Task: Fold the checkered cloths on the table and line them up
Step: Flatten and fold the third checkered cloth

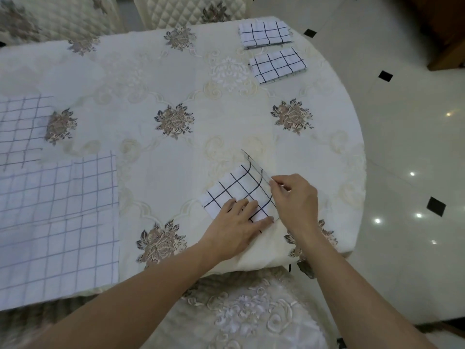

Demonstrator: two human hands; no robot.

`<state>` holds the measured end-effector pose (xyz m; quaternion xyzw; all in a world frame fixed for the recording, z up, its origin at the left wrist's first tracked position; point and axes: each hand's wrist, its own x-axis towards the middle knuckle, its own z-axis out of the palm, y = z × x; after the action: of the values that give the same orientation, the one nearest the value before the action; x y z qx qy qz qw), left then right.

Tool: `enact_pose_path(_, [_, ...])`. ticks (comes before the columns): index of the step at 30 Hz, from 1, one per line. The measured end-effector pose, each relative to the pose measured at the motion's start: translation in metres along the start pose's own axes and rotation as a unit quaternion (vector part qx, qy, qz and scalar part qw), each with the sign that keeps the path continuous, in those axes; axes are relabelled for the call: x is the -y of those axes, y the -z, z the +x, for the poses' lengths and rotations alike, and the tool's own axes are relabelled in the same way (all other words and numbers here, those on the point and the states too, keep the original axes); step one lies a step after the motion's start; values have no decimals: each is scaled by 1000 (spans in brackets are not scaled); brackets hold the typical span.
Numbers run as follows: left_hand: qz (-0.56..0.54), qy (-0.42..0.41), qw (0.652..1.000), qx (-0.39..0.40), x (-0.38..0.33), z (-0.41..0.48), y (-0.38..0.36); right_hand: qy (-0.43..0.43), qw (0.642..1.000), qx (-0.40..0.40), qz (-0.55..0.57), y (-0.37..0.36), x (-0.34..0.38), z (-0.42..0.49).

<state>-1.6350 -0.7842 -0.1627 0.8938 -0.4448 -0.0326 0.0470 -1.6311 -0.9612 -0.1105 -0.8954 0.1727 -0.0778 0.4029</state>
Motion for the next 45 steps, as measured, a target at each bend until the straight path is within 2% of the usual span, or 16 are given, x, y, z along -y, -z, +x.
enact_pose_path(4, [-31, 18, 999, 8, 11, -26, 5, 96, 993, -6, -72, -17, 6, -25])
enact_pose_path(8, [-25, 62, 998, -16, 31, -70, 10, 140, 983, -31, -114, -33, 7, -38])
enact_pose_path(16, [1, 102, 994, 42, 38, -91, 0, 255, 947, -27, -193, -56, 4, -72])
enact_pose_path(23, [-8, 108, 993, 35, 39, -97, -3, 285, 933, 32, -218, -74, -5, -95])
enact_pose_path(27, [15, 91, 996, 18, 40, -101, -5, 278, 932, 33, -230, -78, -11, -95])
enact_pose_path(32, [14, 131, 991, 10, 38, -106, -6, 283, 930, 35, -233, -79, -15, -94])
enact_pose_path(38, [-7, 218, 975, -48, 35, -98, 3, 282, 929, 43, -234, -81, -17, -91])
enact_pose_path(42, [-2, 192, 981, -27, 31, -87, 0, 271, 930, 70, -237, -81, -15, -92])
enact_pose_path(45, [-12, 208, 978, -11, 29, -84, -2, 262, 928, 99, -245, -79, -12, -91])
